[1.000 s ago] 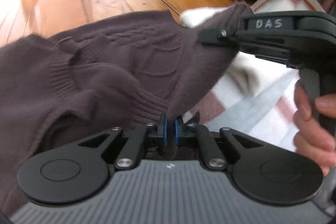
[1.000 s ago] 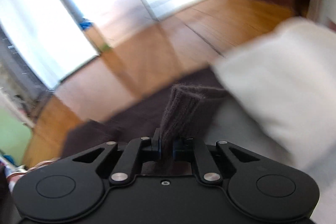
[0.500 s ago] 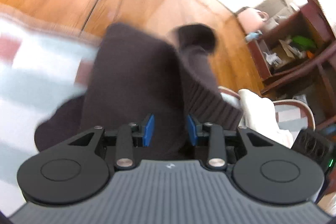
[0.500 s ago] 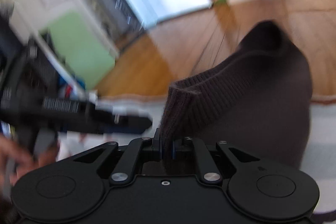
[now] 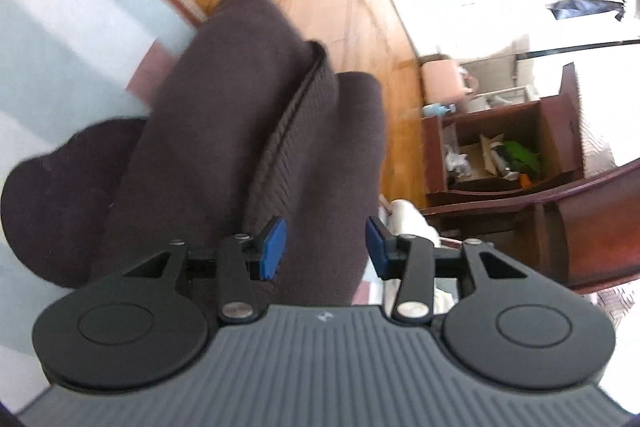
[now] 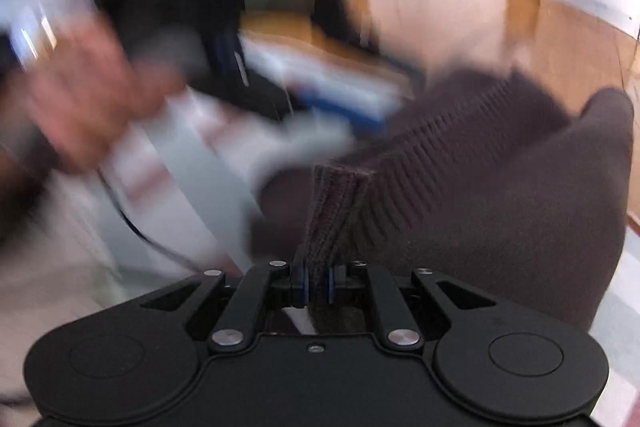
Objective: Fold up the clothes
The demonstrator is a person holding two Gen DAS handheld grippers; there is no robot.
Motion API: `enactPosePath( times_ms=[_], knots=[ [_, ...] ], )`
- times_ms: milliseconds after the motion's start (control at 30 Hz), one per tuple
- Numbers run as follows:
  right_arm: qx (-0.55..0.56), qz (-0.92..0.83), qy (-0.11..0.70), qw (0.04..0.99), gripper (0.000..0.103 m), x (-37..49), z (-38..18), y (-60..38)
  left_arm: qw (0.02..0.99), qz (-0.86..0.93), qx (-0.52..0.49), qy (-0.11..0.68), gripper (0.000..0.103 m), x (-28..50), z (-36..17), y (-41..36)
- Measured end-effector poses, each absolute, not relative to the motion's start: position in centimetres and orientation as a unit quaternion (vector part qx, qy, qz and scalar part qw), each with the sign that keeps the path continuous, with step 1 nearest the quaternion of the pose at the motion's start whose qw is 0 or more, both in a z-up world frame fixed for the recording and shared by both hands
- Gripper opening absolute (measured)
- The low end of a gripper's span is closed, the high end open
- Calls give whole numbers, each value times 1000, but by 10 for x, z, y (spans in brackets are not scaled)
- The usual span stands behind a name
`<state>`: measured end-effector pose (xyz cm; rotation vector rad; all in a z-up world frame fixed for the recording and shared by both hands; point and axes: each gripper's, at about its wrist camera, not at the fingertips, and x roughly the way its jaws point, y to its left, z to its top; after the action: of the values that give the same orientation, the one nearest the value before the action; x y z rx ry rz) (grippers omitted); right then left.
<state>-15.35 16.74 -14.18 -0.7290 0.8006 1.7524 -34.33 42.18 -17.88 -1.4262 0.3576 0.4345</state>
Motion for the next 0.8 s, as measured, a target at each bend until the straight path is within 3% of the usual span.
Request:
enactPosePath(
  times_ms=[200, 433, 567, 800],
  knots=[
    [-188, 694, 441, 537, 11, -123, -159, 159, 709, 218, -645, 184, 42, -331, -190, 422],
    [-202, 698, 435, 531, 11, -126, -148, 144, 778, 321, -488, 233, 66, -291, -163, 427],
    [-237, 710, 416, 517, 11, -138, -143, 151, 816, 306, -416, 258, 68, -255, -159, 453],
    [-239, 696, 423, 530, 11, -134, -151, 162, 805, 216, -473, 285, 65, -201, -192, 504]
  ],
)
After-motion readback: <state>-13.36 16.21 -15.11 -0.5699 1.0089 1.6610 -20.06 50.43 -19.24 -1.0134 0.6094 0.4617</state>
